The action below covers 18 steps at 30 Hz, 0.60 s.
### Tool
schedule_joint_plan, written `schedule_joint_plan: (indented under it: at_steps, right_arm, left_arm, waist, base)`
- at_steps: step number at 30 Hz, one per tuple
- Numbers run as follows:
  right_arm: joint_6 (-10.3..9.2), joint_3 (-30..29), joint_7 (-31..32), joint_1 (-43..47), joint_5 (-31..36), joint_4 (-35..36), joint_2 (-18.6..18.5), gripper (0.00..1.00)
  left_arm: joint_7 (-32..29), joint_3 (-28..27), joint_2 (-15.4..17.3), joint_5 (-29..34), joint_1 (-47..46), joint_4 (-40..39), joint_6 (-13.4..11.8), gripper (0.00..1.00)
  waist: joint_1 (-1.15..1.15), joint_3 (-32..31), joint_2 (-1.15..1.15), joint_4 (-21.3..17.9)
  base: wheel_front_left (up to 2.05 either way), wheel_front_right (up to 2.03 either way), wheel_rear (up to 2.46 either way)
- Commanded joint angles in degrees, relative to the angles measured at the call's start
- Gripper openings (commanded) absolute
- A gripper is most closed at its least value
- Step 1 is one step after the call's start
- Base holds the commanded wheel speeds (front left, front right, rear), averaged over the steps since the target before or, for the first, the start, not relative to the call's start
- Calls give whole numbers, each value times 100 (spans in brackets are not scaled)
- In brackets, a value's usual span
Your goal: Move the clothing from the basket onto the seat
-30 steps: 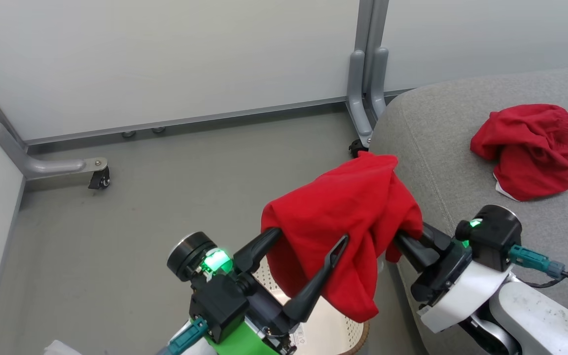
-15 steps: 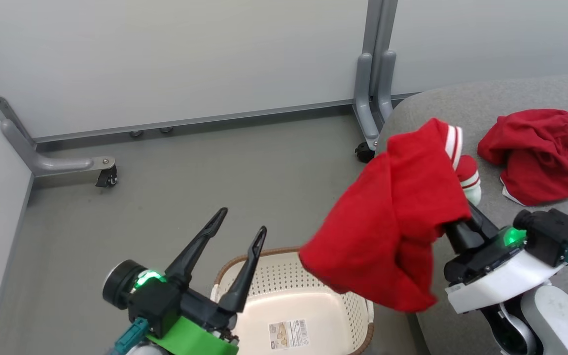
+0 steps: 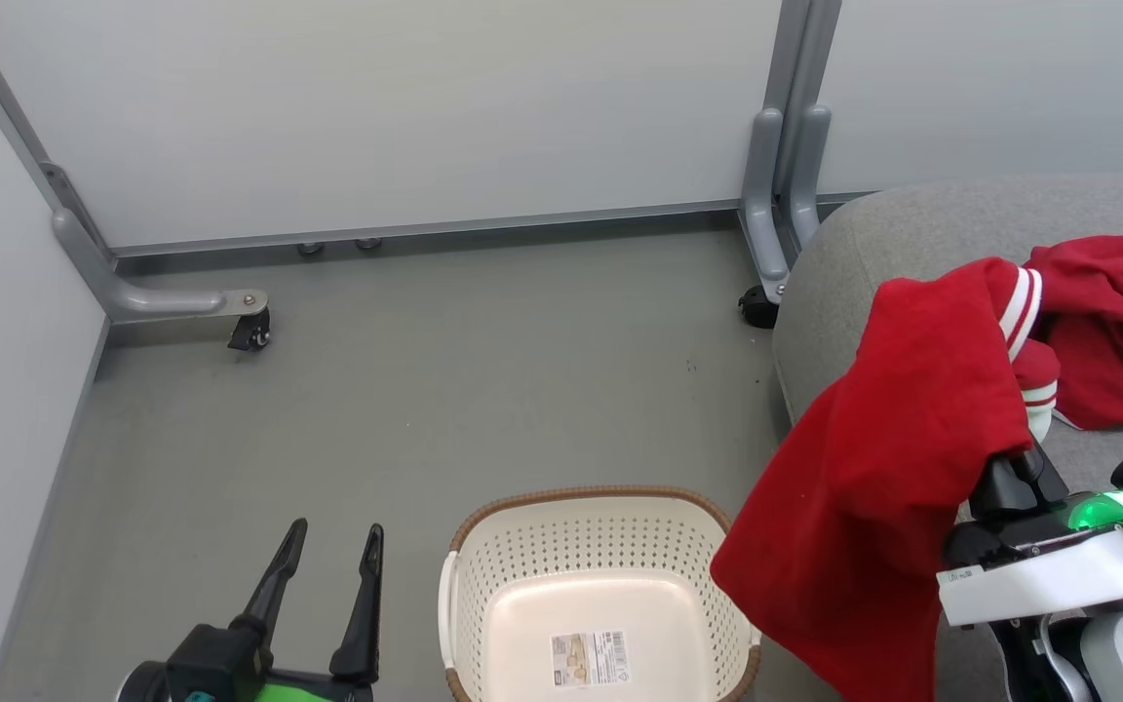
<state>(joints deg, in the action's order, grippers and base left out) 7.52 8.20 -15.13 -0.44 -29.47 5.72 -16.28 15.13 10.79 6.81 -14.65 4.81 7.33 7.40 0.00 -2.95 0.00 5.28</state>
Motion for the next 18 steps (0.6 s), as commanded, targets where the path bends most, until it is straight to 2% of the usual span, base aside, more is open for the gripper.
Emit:
schedule_joint_plan:
  at_steps: [1, 18]
  right_arm:
    - [-6, -70, -2, 90, 48, 21, 50, 0]
    - [-6, -218, -2, 290, -51, -69, 219, 0]
  left_arm:
    - [1, -48, -36, -5, 116, 47, 14, 100]
    - [1, -295, -224, 35, 340, 415, 14, 100]
  waist:
    - [0, -14, 0, 24]
    - [0, -83, 0, 8]
  base:
    - [0, 0, 0]
    - [0, 0, 0]
